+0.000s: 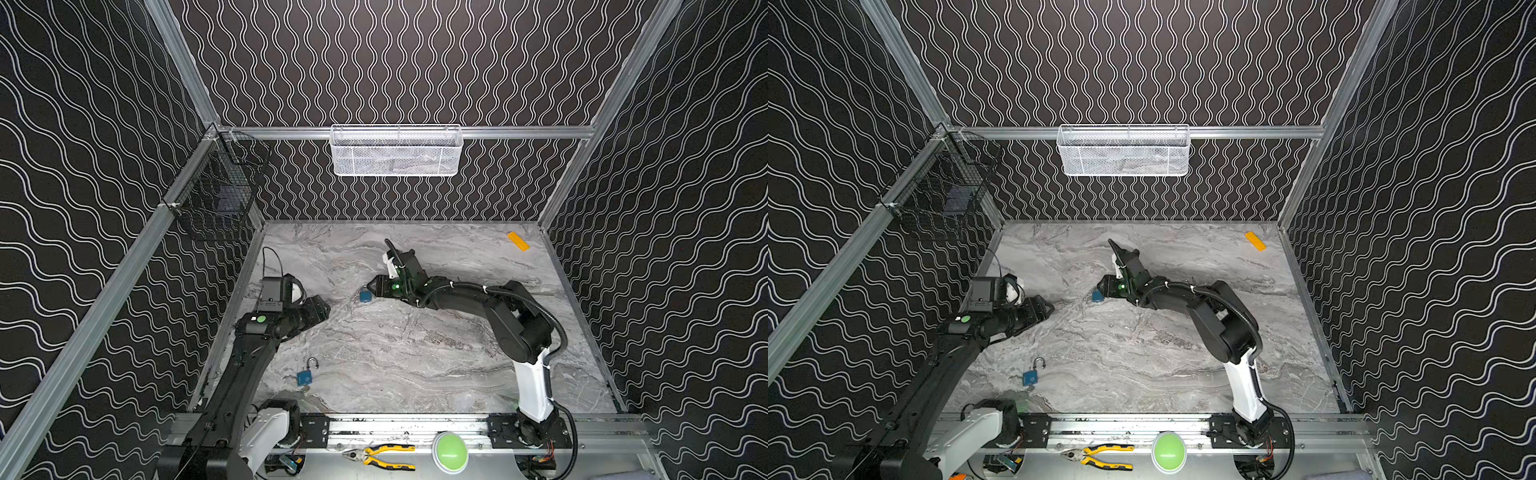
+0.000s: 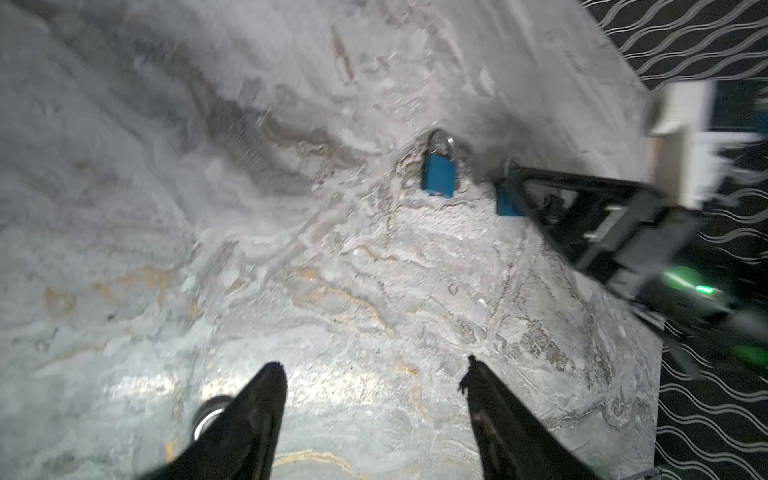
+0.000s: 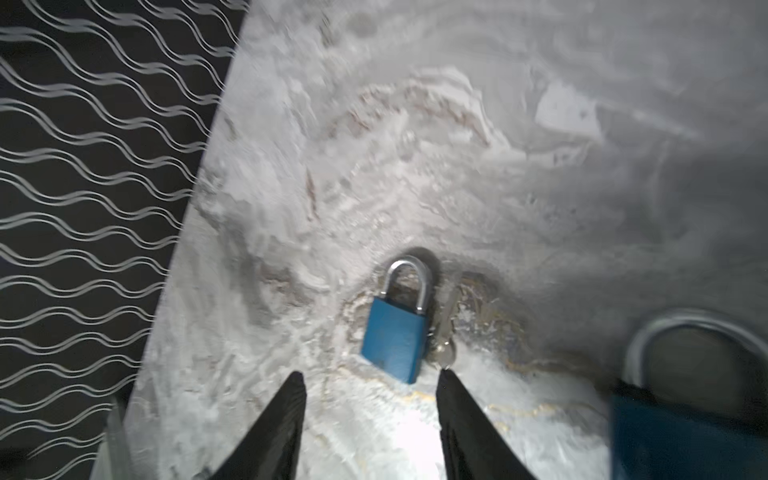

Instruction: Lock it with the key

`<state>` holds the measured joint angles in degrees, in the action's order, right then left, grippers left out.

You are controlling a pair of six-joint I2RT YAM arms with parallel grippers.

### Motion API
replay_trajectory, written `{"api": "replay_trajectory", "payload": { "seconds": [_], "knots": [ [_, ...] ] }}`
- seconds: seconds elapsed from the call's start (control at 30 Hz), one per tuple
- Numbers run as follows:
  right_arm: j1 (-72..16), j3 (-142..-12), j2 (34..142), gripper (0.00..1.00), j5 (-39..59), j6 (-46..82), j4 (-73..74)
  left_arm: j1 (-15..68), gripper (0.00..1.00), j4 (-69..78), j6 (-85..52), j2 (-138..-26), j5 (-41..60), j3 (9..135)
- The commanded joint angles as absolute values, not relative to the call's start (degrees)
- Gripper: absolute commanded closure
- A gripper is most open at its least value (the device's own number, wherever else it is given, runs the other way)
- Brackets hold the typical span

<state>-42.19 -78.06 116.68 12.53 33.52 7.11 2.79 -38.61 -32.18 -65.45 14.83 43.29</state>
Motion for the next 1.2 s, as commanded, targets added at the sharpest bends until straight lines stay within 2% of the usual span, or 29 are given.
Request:
{"api": "replay_trajectory", "payload": {
  "seconds": [0.0, 0.23, 0.67, 1.17],
  "knots": [
    [-42.5, -77.7, 112.3, 0.38, 11.5, 31.4, 3.6, 2.7, 0.15, -41.2, -36.7, -65.6, 12.6, 40.0],
    [-42.5, -72.8, 99.6, 0.31, 11.4, 30.2, -1.0, 4.8, 0.16, -43.3, -41.7, -64.5, 9.4, 36.1],
    [-41.8, -58.0, 78.1, 0.31, 11.3, 26.6, -5.2, 6.7, 0.17, -45.1, -51.8, -63.4, 1.9, 26.7],
    [-39.3, -51.3, 72.9, 0.32, 14.9, 26.6, -2.5, 14.7, 0.24, -50.5, -54.6, -67.0, -1.7, 29.5]
  ]
}}
